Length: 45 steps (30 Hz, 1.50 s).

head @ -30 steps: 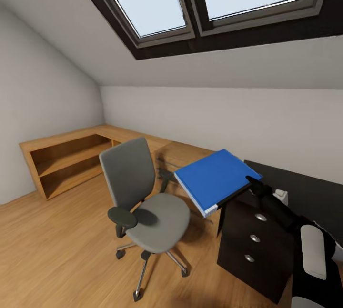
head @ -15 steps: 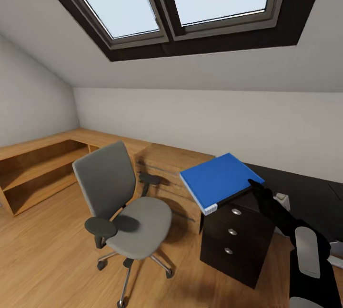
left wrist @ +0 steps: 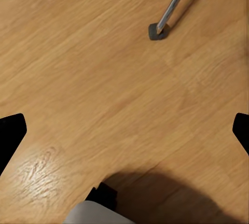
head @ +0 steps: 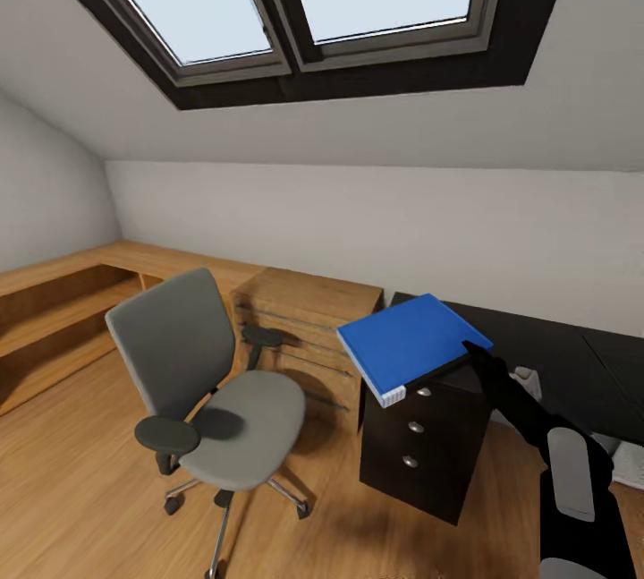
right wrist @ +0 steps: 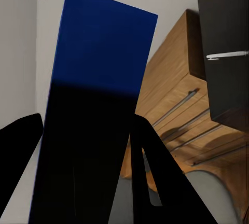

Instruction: In the bedroom, organize the workspace by keeping the computer under the desk, ensuring the monitor is on the desk, placing the keyboard on the desk next to the monitor, placing the mouse on the desk next to the keyboard, moving the folder from the swivel chair onto the desk next to the mouse, stacking the notebook on top of the folder with the pen on top of the notebook, and positioning the swivel chair next to the desk.

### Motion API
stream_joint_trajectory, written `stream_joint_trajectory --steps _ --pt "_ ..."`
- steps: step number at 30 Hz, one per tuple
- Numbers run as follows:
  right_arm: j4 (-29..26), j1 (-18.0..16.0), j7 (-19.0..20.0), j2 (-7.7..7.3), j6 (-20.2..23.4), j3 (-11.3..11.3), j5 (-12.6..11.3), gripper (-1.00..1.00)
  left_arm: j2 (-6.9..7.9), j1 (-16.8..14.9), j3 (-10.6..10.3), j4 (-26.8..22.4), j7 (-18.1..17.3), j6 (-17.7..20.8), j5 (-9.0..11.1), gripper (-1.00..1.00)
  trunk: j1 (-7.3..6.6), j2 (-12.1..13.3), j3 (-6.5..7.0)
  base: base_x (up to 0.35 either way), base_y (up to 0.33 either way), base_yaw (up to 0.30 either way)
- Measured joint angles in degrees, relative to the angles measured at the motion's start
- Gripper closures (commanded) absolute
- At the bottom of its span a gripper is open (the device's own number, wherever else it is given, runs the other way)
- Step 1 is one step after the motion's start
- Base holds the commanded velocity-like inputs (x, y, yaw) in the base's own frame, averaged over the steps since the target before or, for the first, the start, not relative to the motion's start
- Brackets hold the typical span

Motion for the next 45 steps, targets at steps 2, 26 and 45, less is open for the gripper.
stream_joint_trajectory --steps 2,26,45 --pt "-0.01 0.0 0.0 -0.01 0.0 0.01 0.0 1.0 0.0 0.0 0.0 0.0 0.0 0.0 0.0 -1.0 0.0 0.0 -0.17 0.0 0.0 -0.151" --pt "-0.18 -0.01 0.1 0.24 0.01 0.03 -0.22 1.0 -0.08 0.0 -0.06 1.0 0.03 -1.72 -0.18 -1.0 -3.51 6.41 1.37 0.0 0.0 -0.018" --pt "-0.01 0.0 0.23 0.17 -0.09 0.03 -0.1 1.0 -0.08 0.0 -0.07 1.3 0.03 -1.84 -0.19 -1.0 -7.68 14.03 3.12 0.0 0.0 -0.057"
